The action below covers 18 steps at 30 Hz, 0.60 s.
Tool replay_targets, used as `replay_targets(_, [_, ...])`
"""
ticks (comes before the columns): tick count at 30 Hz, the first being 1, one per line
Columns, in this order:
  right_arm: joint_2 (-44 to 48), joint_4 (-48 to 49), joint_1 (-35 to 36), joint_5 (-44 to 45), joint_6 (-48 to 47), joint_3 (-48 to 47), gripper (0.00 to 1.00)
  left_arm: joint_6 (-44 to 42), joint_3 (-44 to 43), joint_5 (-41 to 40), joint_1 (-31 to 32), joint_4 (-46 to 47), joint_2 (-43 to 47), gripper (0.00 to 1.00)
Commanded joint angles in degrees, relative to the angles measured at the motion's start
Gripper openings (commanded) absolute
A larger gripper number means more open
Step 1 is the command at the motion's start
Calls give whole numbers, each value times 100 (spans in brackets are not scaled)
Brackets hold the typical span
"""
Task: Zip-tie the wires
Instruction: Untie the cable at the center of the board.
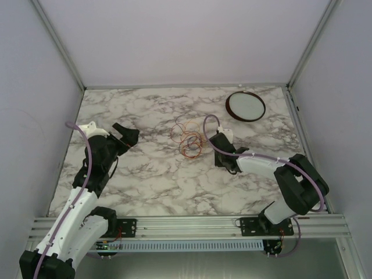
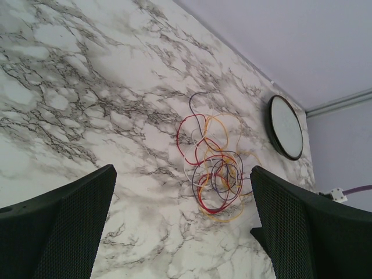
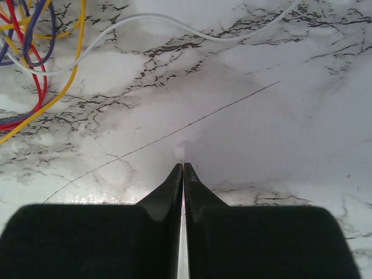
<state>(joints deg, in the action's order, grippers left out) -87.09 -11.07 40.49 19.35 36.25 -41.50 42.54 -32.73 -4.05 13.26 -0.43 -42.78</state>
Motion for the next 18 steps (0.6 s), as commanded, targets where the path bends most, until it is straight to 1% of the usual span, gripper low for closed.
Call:
replay_targets(1, [16,-550,-272,187,-469,-162,0,229,-224,-169,19,-88,25,100])
replay_targets(5, [326,-730,-935,473,-1478,-507,0,281,-306,-243,28,-76,88,100])
replay_targets(10, [332,-716,-2143,436,-2586,-1112,0,193,-338,-255,60,-52,113,100])
replay_targets(13, [135,-648,-3012,230,-2714,-1450,0,134,-302,-247,91,44,31,100])
replay_targets(15, [-98,-572,-3340,281,-2814,-1721,0,97,-264,-229,125,180,-67,100])
replay_targets(18, [-532,-526,-3650,283,-3040,-2205,0,-87,-250,-184,183,367,-276,100])
